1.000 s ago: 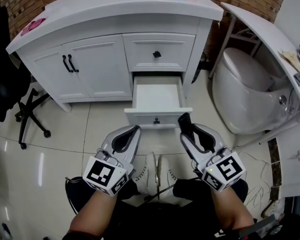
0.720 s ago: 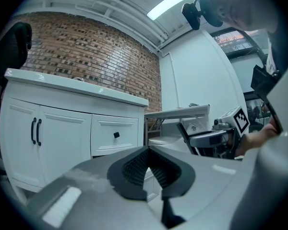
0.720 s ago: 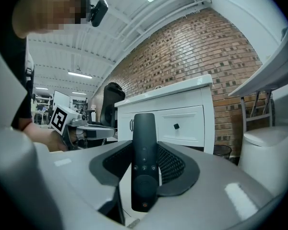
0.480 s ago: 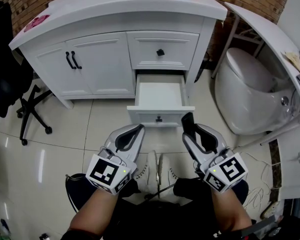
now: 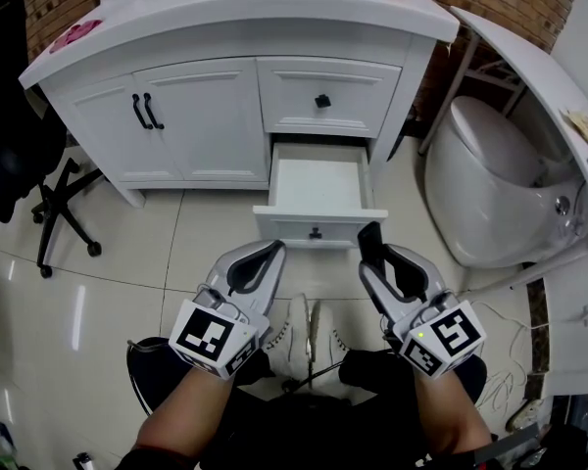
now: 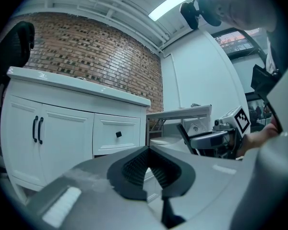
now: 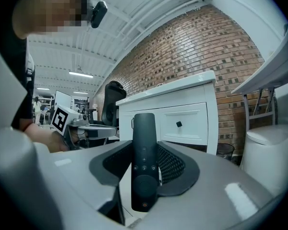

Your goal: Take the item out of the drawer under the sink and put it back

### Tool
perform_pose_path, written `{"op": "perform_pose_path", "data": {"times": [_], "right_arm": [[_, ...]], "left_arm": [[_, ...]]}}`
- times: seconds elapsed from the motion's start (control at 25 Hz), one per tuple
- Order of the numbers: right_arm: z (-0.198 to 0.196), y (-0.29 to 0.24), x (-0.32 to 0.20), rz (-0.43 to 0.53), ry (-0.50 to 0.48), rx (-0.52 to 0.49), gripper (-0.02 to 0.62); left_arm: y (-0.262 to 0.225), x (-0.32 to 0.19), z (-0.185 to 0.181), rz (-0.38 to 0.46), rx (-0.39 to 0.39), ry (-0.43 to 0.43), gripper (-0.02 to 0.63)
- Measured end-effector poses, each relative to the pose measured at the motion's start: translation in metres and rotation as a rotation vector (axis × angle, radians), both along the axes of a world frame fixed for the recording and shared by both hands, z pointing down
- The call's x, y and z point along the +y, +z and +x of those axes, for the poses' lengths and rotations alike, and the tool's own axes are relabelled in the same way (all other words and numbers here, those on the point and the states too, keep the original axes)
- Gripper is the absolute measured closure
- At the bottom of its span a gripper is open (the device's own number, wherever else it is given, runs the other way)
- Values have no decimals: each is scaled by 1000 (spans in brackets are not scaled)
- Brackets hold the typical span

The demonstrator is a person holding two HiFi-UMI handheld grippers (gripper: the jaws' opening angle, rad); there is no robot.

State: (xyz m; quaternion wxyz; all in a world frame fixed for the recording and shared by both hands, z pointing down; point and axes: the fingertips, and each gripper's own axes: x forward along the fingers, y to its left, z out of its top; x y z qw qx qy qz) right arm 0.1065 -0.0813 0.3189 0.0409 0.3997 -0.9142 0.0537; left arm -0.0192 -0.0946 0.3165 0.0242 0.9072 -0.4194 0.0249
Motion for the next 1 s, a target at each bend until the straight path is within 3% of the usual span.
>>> {"op": "perform_pose_path", "data": {"times": [0.76, 1.0], "right_arm": [[-2, 24, -60, -70, -40, 58, 430], [-10, 31, -96, -80, -91, 152, 430]], "left_arm": [[24, -34, -9, -38, -19, -18, 601], [30, -46, -9, -46, -13, -12, 600]]}}
